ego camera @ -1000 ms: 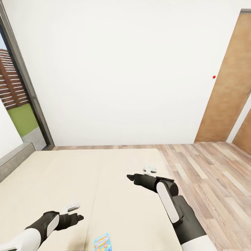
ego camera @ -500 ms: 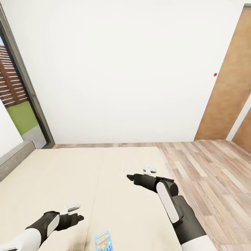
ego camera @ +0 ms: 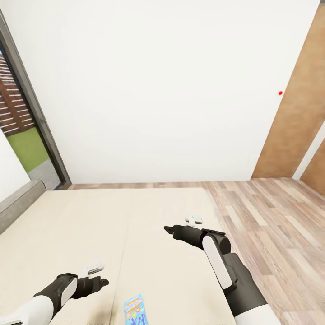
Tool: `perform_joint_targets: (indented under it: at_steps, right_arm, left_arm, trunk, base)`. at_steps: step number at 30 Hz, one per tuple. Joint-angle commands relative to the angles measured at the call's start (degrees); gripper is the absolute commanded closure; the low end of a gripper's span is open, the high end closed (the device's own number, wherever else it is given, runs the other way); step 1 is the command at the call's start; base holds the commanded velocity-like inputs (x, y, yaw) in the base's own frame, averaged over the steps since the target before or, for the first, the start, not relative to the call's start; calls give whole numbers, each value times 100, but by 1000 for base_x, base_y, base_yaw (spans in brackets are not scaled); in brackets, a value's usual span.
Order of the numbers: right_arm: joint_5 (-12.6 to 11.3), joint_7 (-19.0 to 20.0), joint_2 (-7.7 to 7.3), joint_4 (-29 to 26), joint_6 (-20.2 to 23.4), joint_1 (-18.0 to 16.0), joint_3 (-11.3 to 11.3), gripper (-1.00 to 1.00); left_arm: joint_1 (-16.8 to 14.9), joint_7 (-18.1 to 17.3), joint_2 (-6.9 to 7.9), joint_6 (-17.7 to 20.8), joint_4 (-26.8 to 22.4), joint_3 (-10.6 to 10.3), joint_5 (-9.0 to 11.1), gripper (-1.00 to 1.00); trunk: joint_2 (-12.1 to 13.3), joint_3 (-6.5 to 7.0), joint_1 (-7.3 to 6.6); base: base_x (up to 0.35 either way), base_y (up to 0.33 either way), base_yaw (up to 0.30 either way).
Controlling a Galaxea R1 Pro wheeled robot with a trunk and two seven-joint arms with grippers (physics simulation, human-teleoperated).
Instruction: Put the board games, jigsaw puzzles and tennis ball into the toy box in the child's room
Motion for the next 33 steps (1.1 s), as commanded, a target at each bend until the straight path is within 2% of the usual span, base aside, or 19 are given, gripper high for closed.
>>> perform_joint_targets:
  at_steps: [1, 5, 13, 33]
  right_arm:
    - [-29, -25, 3, -5, 23, -5, 0, -100]
    - [-30, -25, 8, -5, 23, -5, 2, -100]
    - [-32, -25, 6, -5, 25, -5, 5, -100]
    - [-31, -25, 2, -5, 32, -5, 31, -100]
  left_arm:
    - [-2, -4, 0, 50, -9, 22, 34, -100]
    - [-2, 5, -22, 46, -9, 22, 33, -100]
    - [-2, 6, -111, 38, -9, 18, 26, -100]
    - [-2, 21, -124, -24, -9, 13, 25, -100]
  trunk:
    - [33, -1, -21]
    - [193, 34, -109]
    - [193, -42, -109]
    - [193, -229, -109]
  base:
    - [0, 0, 0]
    - [0, 0, 0]
    - [0, 0, 0]
    - [0, 0, 0]
